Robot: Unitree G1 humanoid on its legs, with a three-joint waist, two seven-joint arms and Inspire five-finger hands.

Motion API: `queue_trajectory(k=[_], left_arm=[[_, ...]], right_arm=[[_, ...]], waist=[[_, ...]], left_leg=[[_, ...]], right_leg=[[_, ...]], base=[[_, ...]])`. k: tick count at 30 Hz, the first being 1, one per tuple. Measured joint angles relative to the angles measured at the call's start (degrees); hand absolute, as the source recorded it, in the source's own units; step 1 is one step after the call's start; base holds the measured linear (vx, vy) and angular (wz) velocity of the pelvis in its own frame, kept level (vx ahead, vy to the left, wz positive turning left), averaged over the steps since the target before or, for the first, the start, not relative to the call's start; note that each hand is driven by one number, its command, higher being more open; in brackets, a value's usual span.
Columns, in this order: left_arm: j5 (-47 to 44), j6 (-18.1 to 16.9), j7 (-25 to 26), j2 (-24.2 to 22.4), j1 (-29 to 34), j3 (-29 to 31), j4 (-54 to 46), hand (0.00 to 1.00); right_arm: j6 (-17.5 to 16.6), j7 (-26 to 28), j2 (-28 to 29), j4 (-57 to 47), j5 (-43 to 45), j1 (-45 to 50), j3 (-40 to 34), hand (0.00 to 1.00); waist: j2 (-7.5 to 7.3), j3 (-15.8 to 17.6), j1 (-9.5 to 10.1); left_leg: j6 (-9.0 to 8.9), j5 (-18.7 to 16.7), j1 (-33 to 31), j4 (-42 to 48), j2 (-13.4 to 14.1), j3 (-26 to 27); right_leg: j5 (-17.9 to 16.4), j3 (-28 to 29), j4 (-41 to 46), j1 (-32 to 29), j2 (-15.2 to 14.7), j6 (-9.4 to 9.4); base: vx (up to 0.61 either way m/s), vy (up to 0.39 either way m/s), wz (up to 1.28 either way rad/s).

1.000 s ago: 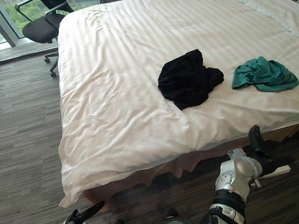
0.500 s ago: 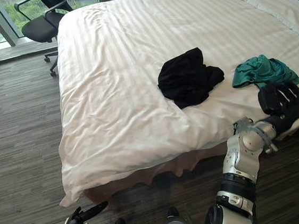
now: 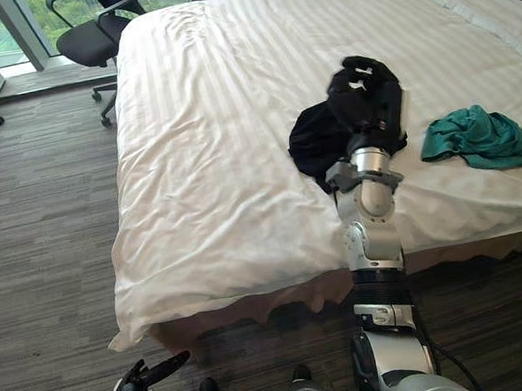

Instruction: Tidy up the quilt and then pick up the clothes from the bed and put them into the laundry hamper

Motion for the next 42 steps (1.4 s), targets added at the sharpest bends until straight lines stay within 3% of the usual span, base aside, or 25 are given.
queue_trajectory(k=[5,9,12,17,21,24,31,36,42], left_arm=[[0.0,-0.2,-0.8,0.1,-0.4,0.2,-0.1,1.00],[0.0,-0.3,-1.0,0.4,-0.4,0.2,0.0,1.00],[0.0,-0.7,-1.1,0.4,-0.8,0.2,0.0,1.00],[-0.1,-1.4,-1.1,0.1,-1.1,1.0,0.0,1.00],[-0.1,-1.3,-1.0,0.2,-1.8,2.0,0.1,1.00],[-0.1,-1.3,-1.0,0.6,-3.4,2.0,0.8,1.00],[0.0,-1.4,-1.0,1.1,-6.9,1.7,1.2,1.00],[0.0,-1.6,-1.0,1.4,-10.3,0.4,2.3,1.00],[0.0,-2.6,-2.6,1.5,-11.5,0.2,2.3,1.00]], right_arm=[[-1.3,7.5,0.1,0.3,8.4,-5.0,8.7,0.00],[-1.4,13.3,0.5,2.3,14.1,-8.7,20.1,0.00],[-1.1,18.0,3.5,4.9,16.6,-9.1,28.9,0.00],[0.1,20.6,11.1,10.8,20.9,-7.4,37.5,0.00],[1.2,22.0,12.9,14.8,20.7,-5.3,43.5,0.00],[2.0,22.6,12.8,17.3,19.7,-4.0,45.9,0.00],[2.5,22.9,12.8,20.9,17.1,-3.3,46.7,0.00],[2.5,22.1,12.7,25.8,15.0,-4.0,43.0,0.00],[2.2,22.1,14.1,28.0,12.8,-3.8,37.6,0.00]], waist=[[-0.40,0.1,1.44],[-0.97,0.1,1.70],[-1.23,0.1,3.02],[-1.87,0.6,4.49],[-3.00,1.3,4.72],[-3.39,2.8,5.97],[-2.81,8.2,6.20],[-0.84,12.4,6.18],[-0.60,14.5,6.24]], left_leg=[[0.18,0.3,-0.3,0.0,0.0,-0.9],[0.10,0.5,-0.3,0.0,0.0,-1.7],[-0.05,0.8,-0.5,0.0,0.2,-2.8],[-0.09,1.1,-0.9,0.0,0.1,-3.9],[-0.02,2.1,-3.1,0.0,-0.2,-6.4],[-0.15,2.9,-4.8,0.0,-0.3,-7.6],[-0.30,5.2,-9.9,0.0,0.0,-8.8],[-0.26,7.1,-15.3,0.0,0.4,-9.1],[-0.14,7.7,-17.3,0.0,0.4,-8.0]], right_leg=[[0.5,-0.2,-0.2,0.4,0.0,0.15],[0.5,-0.7,-0.8,1.1,0.0,0.15],[0.5,-1.7,-1.0,1.6,0.0,0.14],[0.4,-2.5,-1.0,1.8,0.0,0.10],[0.4,-4.9,-0.9,1.1,-0.1,0.03],[0.2,-5.9,-0.8,0.0,-0.1,-0.19],[0.0,-6.3,0.2,-4.8,-0.1,-0.60],[1.1,-6.2,1.1,-10.5,0.0,-1.57],[1.9,-5.4,0.9,-13.0,0.0,-1.46]], base=[[-0.02,-0.014,0.10],[-0.03,-0.027,0.11],[-0.03,-0.038,0.15],[-0.04,-0.023,0.12],[-0.04,-0.024,0.31],[-0.06,-0.021,0.22],[-0.09,-0.012,0.08],[-0.08,0.001,0.01],[-0.01,0.022,-0.08]])
